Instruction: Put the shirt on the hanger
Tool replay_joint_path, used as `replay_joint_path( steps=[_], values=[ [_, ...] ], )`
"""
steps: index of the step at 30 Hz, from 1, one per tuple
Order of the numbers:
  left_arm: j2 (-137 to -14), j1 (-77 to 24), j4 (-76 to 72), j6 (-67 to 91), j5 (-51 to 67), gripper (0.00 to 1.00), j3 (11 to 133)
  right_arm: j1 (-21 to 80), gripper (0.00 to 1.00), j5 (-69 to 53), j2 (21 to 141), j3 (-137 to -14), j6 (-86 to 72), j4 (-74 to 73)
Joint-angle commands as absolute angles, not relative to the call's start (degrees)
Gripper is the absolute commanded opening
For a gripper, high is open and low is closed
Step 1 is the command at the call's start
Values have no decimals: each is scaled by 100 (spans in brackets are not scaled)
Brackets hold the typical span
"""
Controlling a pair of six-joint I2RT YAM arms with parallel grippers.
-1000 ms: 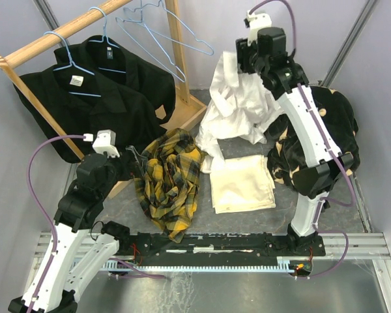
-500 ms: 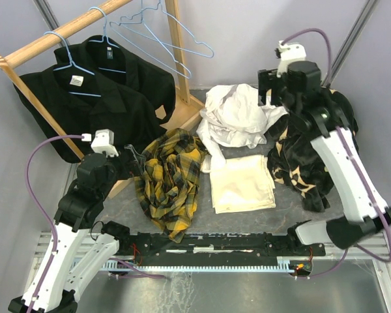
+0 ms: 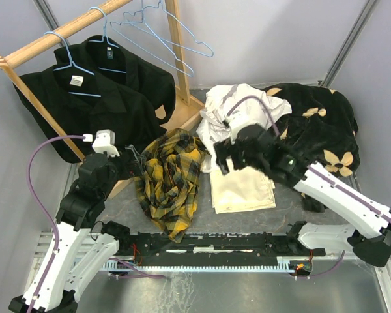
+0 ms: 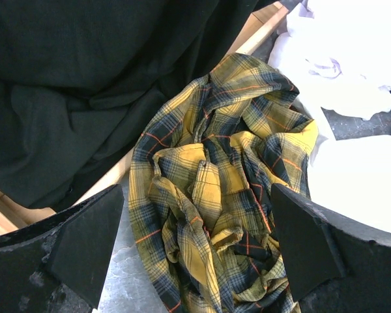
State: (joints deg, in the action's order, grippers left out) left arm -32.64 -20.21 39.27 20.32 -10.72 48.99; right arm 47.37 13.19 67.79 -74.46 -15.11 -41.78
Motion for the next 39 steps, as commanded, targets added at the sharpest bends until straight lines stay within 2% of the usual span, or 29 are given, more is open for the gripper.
replay_joint_path(
  steps=[1, 7, 14, 21, 25, 26, 28, 33, 35, 36, 39],
  values=[
    [-3277, -1986, 3609, 2013, -1205, 100, 4863, 5630, 92, 1482, 6444, -6749, -2817, -3423],
    [-3314, -1984, 3599, 2013, -1196, 100, 4851, 6814, 92, 2098, 6814, -5886, -3996, -2535],
    [-3339, -1986, 3579, 2001, -1187, 99, 4831, 7734, 93, 2572, 7628, -5621, -4424, -1590],
    [-3318, -1987, 3588, 2018, -1187, 99, 4822, 7818, 93, 3191, 8613, -5679, -4918, -1320],
    [-3294, -1991, 3574, 2013, -1192, 98, 4821, 7806, 90, 3251, 9427, -6170, -4977, -1824],
    [-3294, -1987, 3579, 2006, -1180, 98, 4825, 7804, 85, 3270, 9555, -6278, -5006, -1997],
    [-3279, -1986, 3584, 2008, -1184, 98, 4824, 7768, 70, 3236, 9620, -6274, -5076, -2039],
    [-3212, -1987, 3595, 2028, -1276, 97, 4841, 7590, 36, 2955, 8975, -5685, -4670, -1151],
    [-3198, -1986, 3605, 2038, -1287, 97, 4865, 7564, 10, 3000, 8587, -5621, -4357, -1051],
    [-3202, -1986, 3616, 2033, -1260, 97, 4885, 7557, 0, 3077, 8385, -5657, -4211, -1115],
    [-3276, -1986, 3621, 2008, -1086, 97, 5030, 7501, 0, 3368, 7700, -5829, -3795, -1426]
  ],
)
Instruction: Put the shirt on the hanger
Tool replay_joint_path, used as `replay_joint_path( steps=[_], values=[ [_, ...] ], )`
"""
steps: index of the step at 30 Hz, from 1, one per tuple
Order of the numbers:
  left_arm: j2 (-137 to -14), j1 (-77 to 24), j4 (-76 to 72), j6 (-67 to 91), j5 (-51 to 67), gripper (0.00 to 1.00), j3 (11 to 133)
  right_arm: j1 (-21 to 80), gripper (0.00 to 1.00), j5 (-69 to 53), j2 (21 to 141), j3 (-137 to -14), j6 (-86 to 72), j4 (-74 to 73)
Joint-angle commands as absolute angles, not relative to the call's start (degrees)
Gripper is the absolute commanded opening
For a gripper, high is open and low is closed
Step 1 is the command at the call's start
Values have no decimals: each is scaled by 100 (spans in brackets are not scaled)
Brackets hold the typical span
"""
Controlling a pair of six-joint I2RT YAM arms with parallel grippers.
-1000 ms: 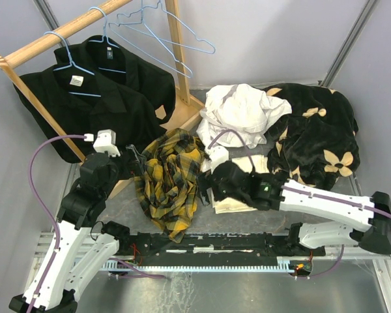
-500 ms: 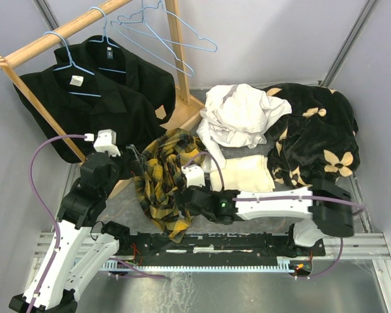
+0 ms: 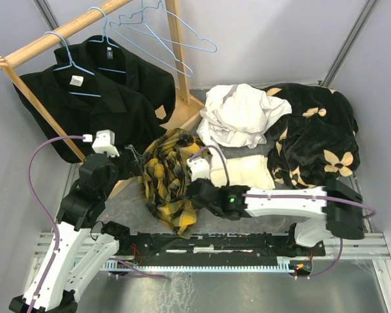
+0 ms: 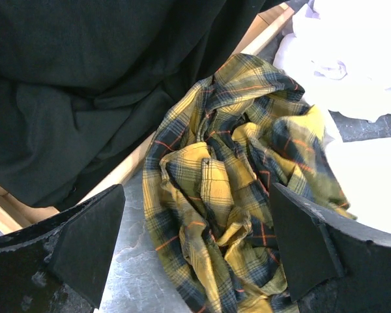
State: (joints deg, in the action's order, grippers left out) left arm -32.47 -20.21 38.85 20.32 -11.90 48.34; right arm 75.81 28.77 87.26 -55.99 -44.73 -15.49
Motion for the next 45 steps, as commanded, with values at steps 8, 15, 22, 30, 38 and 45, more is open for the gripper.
replay_joint_path(
  steps=[8, 15, 22, 30, 38, 45],
  values=[
    [-3411, -1989, 3301, 1908, -357, 100, 5369, 6961, 0, 3369, 6516, -6491, -3117, -2057],
    [-3612, -1992, 3164, 1918, 195, 100, 5466, 6613, 0, 3189, 6337, -7352, -2715, -2534],
    [-3727, -2011, 3066, 1883, 697, 100, 5500, 6494, 0, 3176, 6647, -8070, -2684, -3162],
    [-3985, -2030, 3174, 1656, 746, 100, 5657, 6027, 0, 1644, 7868, -8730, -3112, -3746],
    [-4149, -2030, 3466, 1871, -123, 97, 5573, 5045, 35, -47, 9206, -8483, -2887, -2987],
    [-4210, -2021, 3591, 2015, -267, 97, 5524, 4610, 69, -815, 8792, -7965, -1935, -2432]
  ],
)
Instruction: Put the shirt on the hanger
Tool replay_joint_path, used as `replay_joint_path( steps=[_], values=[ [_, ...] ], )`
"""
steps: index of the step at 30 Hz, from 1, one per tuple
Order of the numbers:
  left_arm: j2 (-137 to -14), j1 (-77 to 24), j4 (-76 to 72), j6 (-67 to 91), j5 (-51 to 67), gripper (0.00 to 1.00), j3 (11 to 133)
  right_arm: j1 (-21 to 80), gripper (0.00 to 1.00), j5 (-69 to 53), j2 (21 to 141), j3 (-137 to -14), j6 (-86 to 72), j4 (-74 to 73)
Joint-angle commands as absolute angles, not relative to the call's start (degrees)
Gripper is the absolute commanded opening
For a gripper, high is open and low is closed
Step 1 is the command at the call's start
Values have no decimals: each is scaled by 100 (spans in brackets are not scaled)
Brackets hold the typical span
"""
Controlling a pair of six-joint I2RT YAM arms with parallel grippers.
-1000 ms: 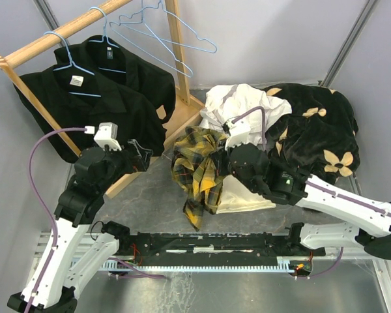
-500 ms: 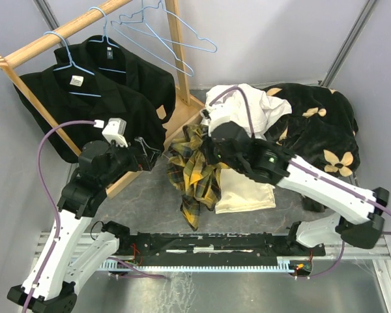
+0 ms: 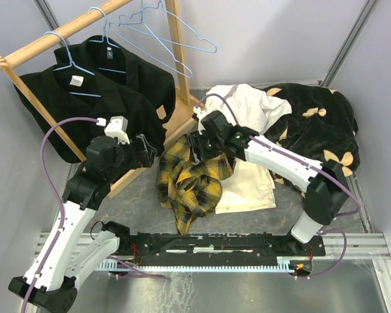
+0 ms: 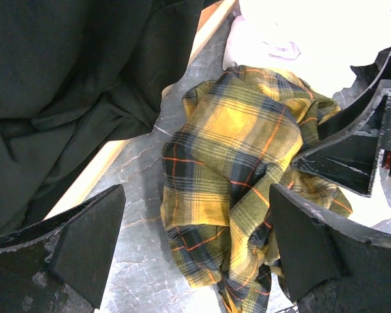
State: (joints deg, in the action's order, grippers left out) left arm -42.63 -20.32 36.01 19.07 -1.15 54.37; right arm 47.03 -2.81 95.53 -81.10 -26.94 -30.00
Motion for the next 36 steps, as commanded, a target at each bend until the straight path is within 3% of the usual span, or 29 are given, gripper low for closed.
replay_joint_path(
  steps=[1, 9, 16, 24, 32, 36],
  values=[
    [-4180, -2026, 3557, 2013, -283, 97, 5483, 4614, 73, -738, 8561, -7892, -1733, -2412],
    [-4179, -2019, 3436, 2071, -200, 98, 5242, 4614, 87, -490, 6929, -7061, -172, -2533],
    [-4131, -2021, 3407, 2128, -147, 97, 5137, 4646, 86, -1193, 6050, -5856, 1251, -1790],
    [-4105, -2022, 3530, 2100, -89, 97, 5168, 5296, 84, -1751, 6254, -5577, 2528, -1731],
    [-4029, -2021, 3543, 2188, 70, 96, 5097, 5635, 82, -1278, 7248, -5868, 2917, -1513],
    [-3987, -2022, 3612, 2187, 17, 96, 5113, 5686, 75, -880, 7651, -6085, 2972, -1482]
  ],
)
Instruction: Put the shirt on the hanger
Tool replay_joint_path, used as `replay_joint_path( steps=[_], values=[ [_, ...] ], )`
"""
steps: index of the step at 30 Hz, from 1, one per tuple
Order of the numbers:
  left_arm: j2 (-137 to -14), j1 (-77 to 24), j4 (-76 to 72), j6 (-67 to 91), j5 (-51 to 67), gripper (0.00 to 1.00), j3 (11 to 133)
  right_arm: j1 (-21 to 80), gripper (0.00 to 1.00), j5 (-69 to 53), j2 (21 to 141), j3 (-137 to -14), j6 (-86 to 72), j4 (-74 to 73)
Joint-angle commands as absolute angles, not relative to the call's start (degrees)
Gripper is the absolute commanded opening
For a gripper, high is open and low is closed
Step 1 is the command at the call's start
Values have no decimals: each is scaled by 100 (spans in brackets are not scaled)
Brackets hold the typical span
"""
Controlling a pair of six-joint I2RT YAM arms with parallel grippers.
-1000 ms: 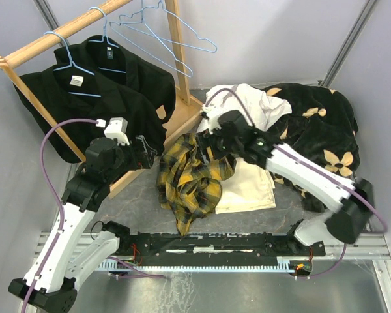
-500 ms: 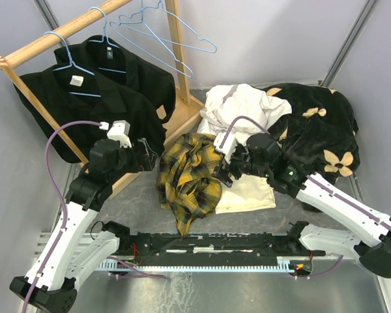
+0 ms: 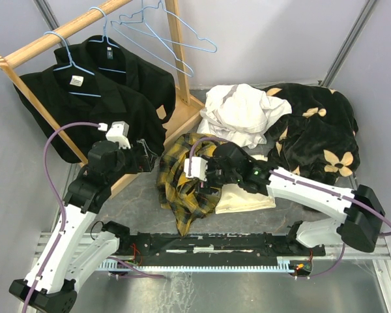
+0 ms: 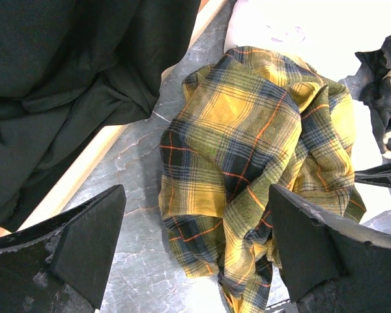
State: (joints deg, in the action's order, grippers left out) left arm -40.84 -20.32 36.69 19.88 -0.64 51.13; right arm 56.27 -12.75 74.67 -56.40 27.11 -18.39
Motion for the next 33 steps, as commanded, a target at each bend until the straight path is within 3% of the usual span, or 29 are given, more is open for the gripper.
replay_joint_path(
  steps=[1, 3, 5, 7, 9, 17, 25, 28, 33],
  values=[
    [-3976, -2021, 3627, 2188, 3, 96, 5111, 5688, 71, -758, 7720, -6143, 2970, -1459],
    [-3941, -2021, 3647, 2195, -36, 96, 5100, 5687, 56, -485, 7826, -6242, 2945, -1388],
    [-3881, -2021, 3648, 2222, -82, 96, 5084, 5683, 35, -163, 7906, -6441, 2786, -1378],
    [-3857, -2023, 3657, 2244, -103, 96, 5076, 5680, 23, -59, 7919, -6573, 2700, -1414],
    [-3826, -2022, 3658, 2285, -142, 96, 5065, 5648, 1, -4, 7915, -6723, 2519, -1450],
    [-3819, -2021, 3332, 2399, 434, 96, 5044, 5239, 0, 730, 7923, -7747, 1180, -2088],
    [-4226, -2028, 2973, 2494, 950, 96, 5064, 4639, 0, 1286, 7820, -7953, 185, -2374],
    [-4414, -2074, 2817, 2803, 980, 92, 5065, 4380, 0, 1505, 7888, -7932, -317, -2564],
    [-4406, -2341, 2555, 3131, 703, 91, 4861, 3548, 0, 528, 7926, -7600, -1465, -2532]
  ],
)
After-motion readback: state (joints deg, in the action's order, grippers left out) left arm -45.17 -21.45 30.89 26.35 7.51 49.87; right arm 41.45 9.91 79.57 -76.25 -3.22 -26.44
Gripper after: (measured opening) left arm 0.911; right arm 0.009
